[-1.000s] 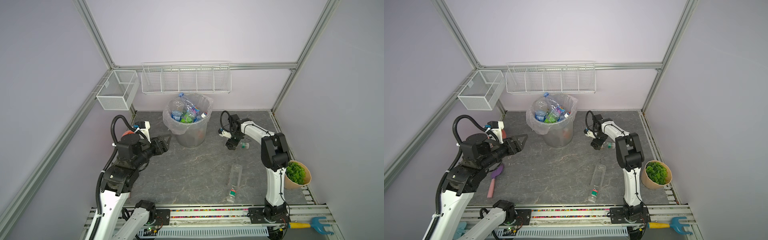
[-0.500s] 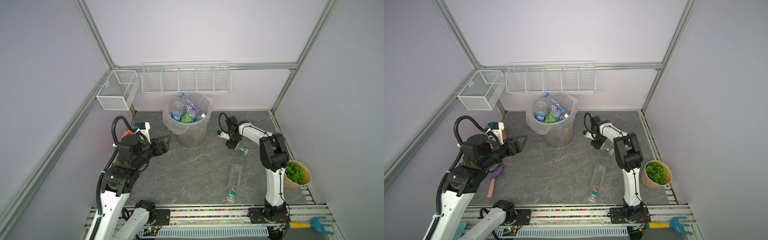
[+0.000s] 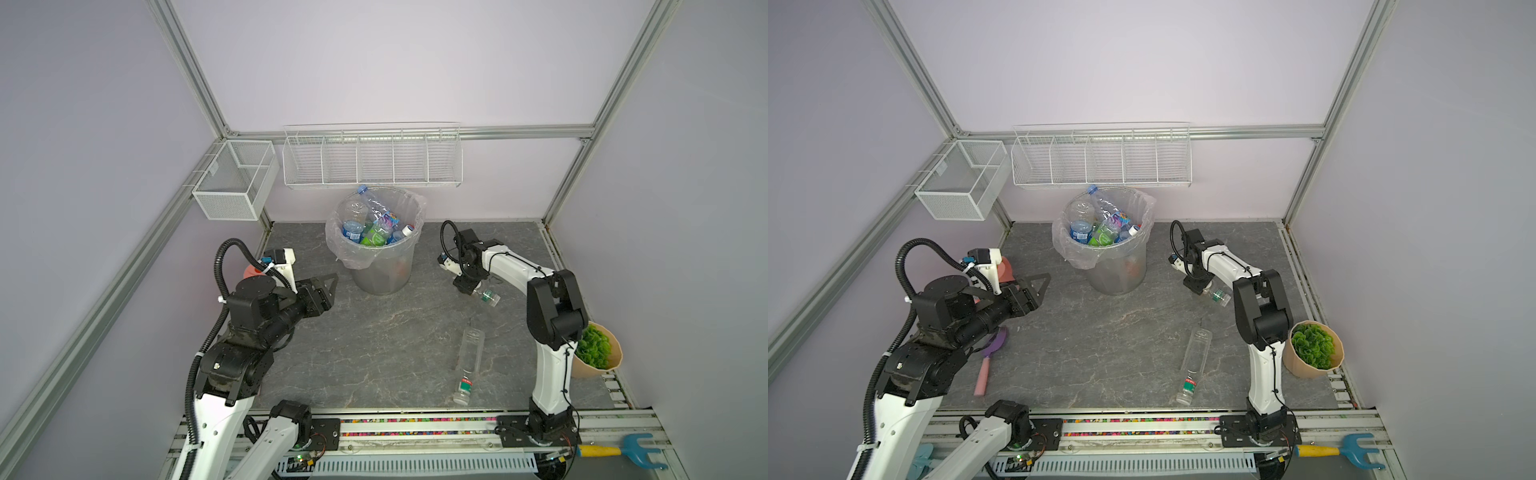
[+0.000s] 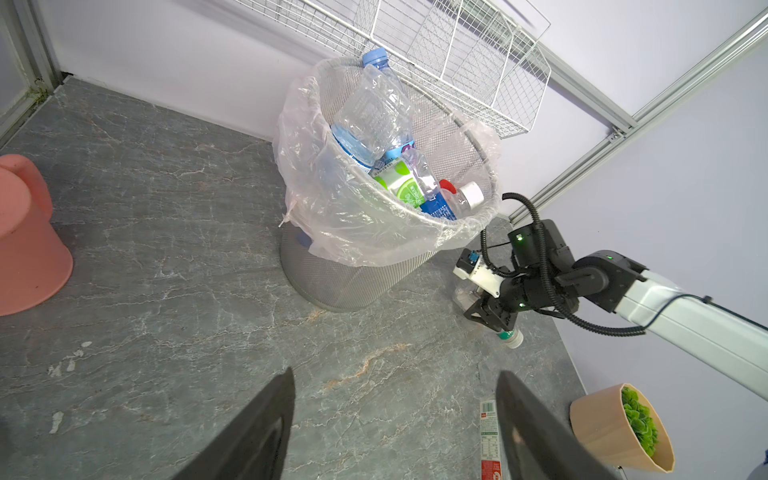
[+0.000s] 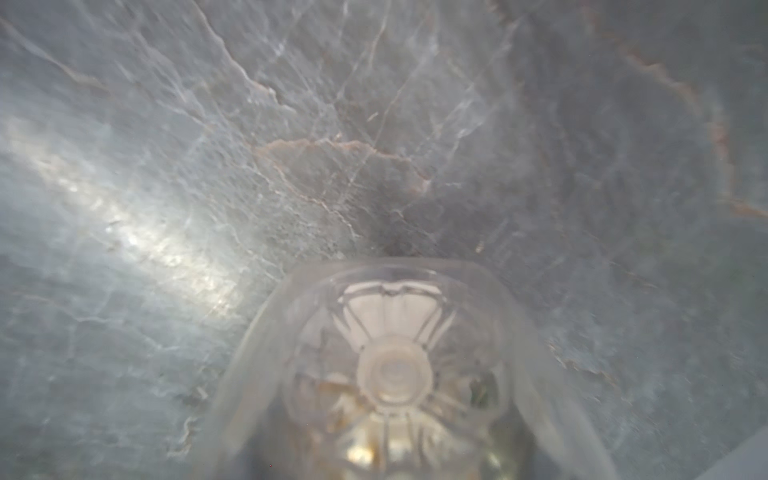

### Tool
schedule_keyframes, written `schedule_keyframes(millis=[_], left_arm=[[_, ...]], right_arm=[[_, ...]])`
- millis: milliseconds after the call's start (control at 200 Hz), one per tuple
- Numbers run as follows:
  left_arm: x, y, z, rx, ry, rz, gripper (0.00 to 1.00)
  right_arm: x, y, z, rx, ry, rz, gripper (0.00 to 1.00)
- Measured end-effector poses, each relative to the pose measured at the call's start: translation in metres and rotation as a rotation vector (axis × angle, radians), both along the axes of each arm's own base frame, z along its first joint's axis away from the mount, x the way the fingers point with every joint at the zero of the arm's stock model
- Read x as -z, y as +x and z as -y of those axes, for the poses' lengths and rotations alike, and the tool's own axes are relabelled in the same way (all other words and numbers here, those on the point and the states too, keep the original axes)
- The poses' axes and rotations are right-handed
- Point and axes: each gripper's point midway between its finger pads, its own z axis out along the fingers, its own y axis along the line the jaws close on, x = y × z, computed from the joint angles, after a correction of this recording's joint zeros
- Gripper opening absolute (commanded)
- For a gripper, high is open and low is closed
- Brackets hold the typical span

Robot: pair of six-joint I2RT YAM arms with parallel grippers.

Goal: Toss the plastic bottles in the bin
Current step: 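Lift the bird-label bottle with the right gripper up toward the bin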

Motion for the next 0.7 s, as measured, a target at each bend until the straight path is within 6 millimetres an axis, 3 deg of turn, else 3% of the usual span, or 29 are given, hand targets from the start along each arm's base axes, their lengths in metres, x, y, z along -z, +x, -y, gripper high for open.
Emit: schedule_keyframes(millis=[110, 290, 455, 700], left_arm=[[0.000, 0.000, -0.001, -0.004, 0.001, 0.000, 0.75], [-0.001, -0.001, -0.002, -0.008, 0.001, 0.005, 0.75], [-0.003, -0.003, -0.002, -0.008, -0.001, 0.013, 0.75], [-0.005, -0.006, -0.004, -0.010, -0.003, 0.021, 0.75]], right_arm=[[-0.048, 0.007, -0.005, 0.020, 0.050, 0.103, 0.15], [-0.148, 0.009, -0.028, 0.025, 0.177, 0.318, 0.16], [-0.231, -0.007, -0.054, 0.006, 0.311, 0.487, 0.16], [-0.324, -0.038, -0.083, -0.032, 0.571, 0.657, 0.17]])
